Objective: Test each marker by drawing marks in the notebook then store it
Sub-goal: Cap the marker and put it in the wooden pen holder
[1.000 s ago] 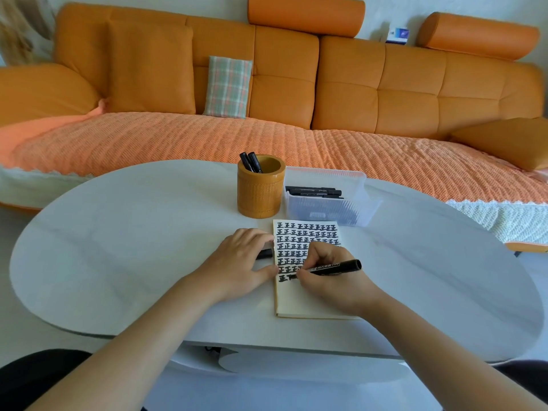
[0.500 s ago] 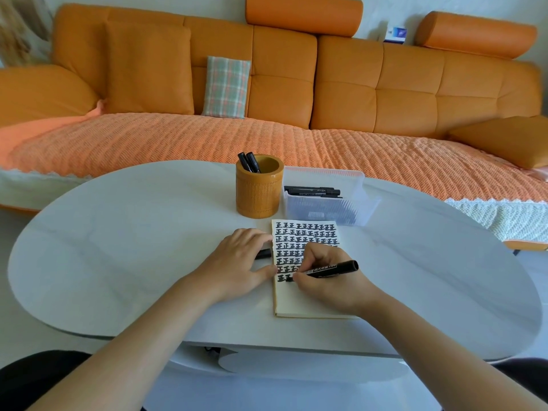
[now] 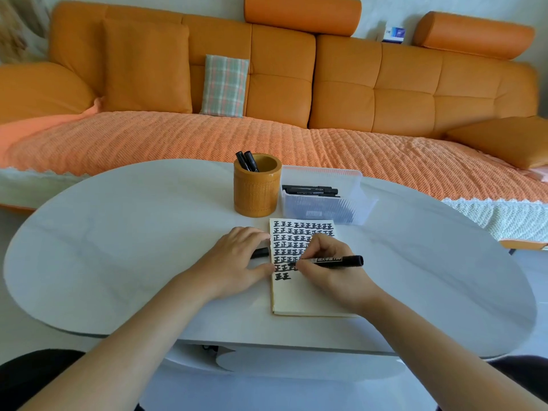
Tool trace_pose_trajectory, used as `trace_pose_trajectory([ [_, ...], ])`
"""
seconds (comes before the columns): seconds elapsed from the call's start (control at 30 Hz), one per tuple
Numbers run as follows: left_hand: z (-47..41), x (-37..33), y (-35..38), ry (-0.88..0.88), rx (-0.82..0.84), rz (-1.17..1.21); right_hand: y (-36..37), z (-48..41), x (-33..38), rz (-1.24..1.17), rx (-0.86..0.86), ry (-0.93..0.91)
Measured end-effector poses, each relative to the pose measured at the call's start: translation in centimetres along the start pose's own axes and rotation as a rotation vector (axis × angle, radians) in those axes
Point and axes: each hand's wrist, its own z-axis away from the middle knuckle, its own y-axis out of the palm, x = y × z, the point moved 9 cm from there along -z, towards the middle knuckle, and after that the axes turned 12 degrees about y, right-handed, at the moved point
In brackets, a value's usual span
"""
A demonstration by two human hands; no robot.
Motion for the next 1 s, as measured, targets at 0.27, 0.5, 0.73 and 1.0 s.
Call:
trace_pose_trajectory([
  [0.27,0.1,0.5,-2.4,-0.043,-0.035,-0.007,-0.8,-0.1,1.2,0.018,-0.067,-0.044],
  [0.5,0.3,1.3,-3.4,-0.108,-0.095,-0.024,-1.1,-0.8,1.5,-0.012,0.033,0.07],
  [0.73,0.2,0.5,-4.8,-0.081,-0.264,0.089,-2.2,-0.8,3.1,0.626,-0.105,-0.106],
  [1.0,0.1,-0.6,-4.8,-0.011,-0.288,0.142,-1.9,-0.5,3.7,0.861,-0.234,-0.267],
])
